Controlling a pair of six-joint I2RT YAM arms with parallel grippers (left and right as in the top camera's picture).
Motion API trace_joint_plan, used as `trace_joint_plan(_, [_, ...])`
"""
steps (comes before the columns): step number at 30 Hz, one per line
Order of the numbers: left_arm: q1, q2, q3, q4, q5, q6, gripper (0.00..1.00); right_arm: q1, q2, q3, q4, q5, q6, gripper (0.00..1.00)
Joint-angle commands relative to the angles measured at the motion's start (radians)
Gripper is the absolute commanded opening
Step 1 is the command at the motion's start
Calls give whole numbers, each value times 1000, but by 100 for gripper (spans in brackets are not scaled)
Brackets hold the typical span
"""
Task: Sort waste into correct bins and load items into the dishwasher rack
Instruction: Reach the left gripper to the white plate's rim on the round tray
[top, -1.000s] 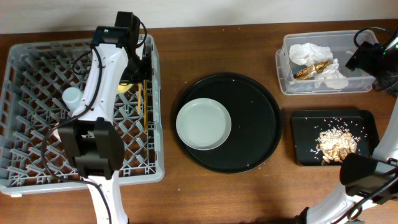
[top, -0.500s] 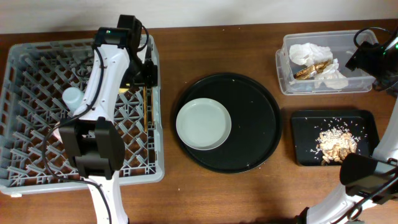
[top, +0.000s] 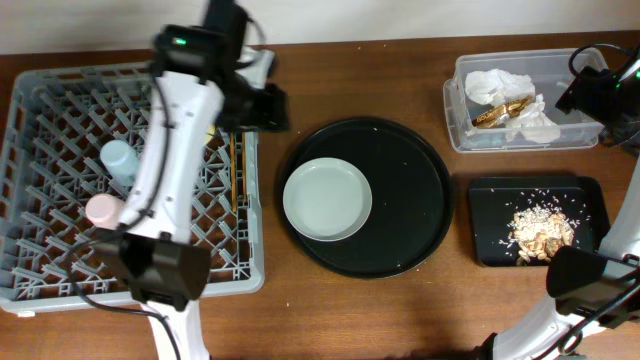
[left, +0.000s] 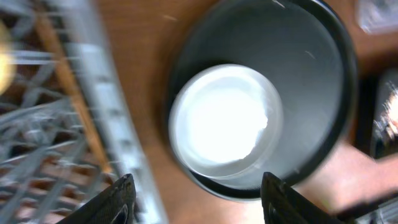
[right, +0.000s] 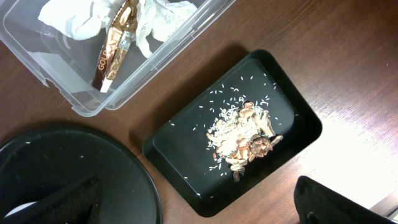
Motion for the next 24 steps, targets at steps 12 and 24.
trace_joint_plan(12, [-377, -5, -597, 472, -113, -173, 52, -2, 0, 6, -3, 2, -3, 99])
trace_joint_plan(24, [-524, -3, -743, 637, -171, -111, 48, -2, 0, 6, -3, 2, -3, 99])
